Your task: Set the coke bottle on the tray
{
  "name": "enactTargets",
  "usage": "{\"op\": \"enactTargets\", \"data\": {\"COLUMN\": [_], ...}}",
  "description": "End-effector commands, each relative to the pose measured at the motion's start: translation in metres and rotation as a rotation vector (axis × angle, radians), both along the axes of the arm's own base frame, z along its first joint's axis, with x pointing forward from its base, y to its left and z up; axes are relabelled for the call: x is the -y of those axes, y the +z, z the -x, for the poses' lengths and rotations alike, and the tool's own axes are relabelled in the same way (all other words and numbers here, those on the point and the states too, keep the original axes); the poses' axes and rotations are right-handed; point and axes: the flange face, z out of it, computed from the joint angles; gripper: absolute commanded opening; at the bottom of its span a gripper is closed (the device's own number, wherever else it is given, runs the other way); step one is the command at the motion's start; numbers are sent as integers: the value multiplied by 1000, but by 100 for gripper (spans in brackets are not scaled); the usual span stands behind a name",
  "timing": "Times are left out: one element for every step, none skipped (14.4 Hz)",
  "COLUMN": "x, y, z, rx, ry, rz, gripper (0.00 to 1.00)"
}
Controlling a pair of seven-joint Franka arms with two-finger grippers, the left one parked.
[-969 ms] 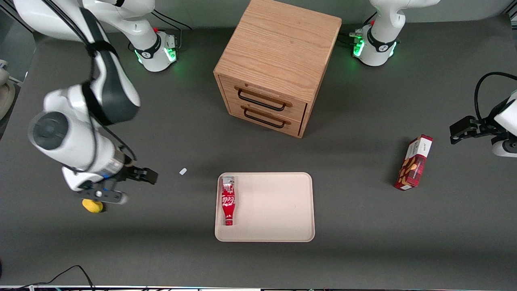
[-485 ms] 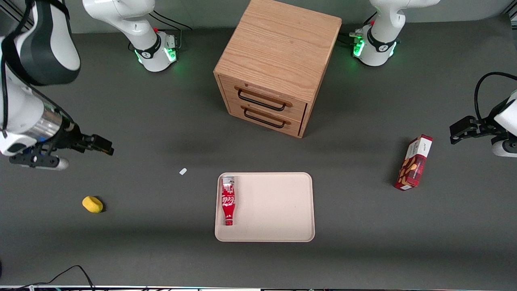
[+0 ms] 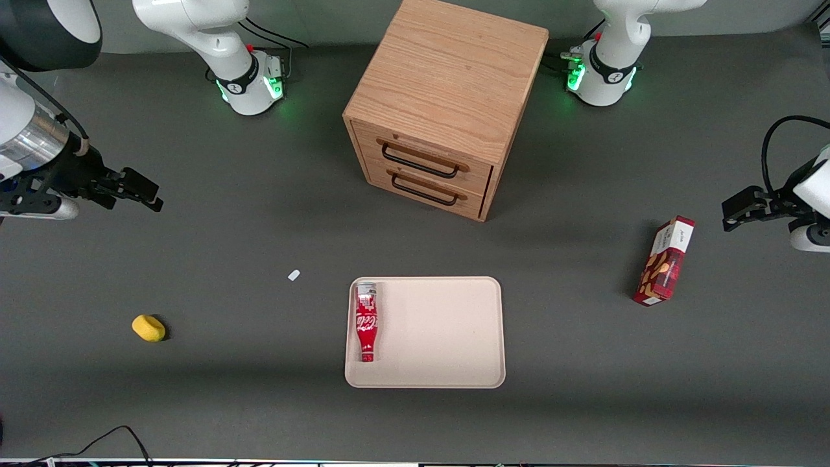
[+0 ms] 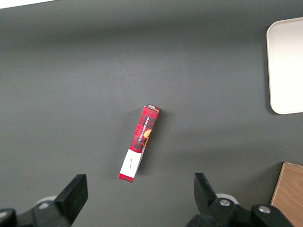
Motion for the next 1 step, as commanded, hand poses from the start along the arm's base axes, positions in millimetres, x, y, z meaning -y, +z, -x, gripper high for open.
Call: {"op": "enactTargets", "data": {"x": [13], "y": [25], "z": [-1], "rx": [-11], "ry": [6], "rz": [30], "gripper": [100]}}
